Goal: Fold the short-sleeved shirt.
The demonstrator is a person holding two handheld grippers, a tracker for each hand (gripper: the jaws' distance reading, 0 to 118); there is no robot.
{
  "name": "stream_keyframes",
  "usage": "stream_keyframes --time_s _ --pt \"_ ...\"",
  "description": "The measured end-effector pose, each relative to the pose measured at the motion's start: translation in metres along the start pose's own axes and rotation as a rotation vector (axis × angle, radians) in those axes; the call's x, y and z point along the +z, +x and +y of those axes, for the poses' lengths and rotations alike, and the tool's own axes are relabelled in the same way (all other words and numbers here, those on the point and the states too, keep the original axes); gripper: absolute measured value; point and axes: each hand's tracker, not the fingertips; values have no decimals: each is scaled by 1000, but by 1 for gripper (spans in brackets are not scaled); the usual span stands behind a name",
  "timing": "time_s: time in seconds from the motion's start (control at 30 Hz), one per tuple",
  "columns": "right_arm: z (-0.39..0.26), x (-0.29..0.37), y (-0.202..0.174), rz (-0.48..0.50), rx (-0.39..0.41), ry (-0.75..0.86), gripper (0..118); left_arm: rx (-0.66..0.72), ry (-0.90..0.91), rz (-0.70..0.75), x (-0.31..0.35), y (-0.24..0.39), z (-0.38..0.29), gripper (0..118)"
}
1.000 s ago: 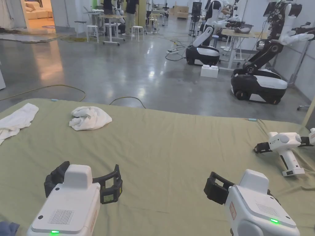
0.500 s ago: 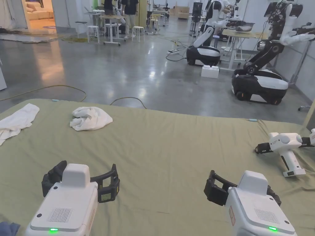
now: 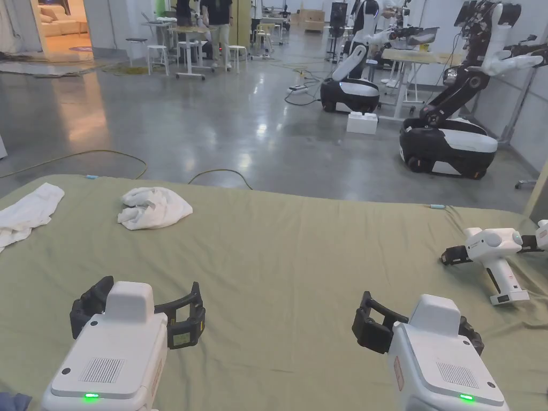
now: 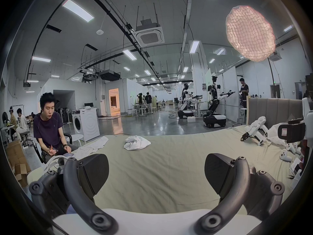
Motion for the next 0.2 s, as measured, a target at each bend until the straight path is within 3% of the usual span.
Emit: stream_keyframes --time_s 0.2 --pt "-2 4 -2 43 85 36 114 -8 7 -2 -1 1 -1 114"
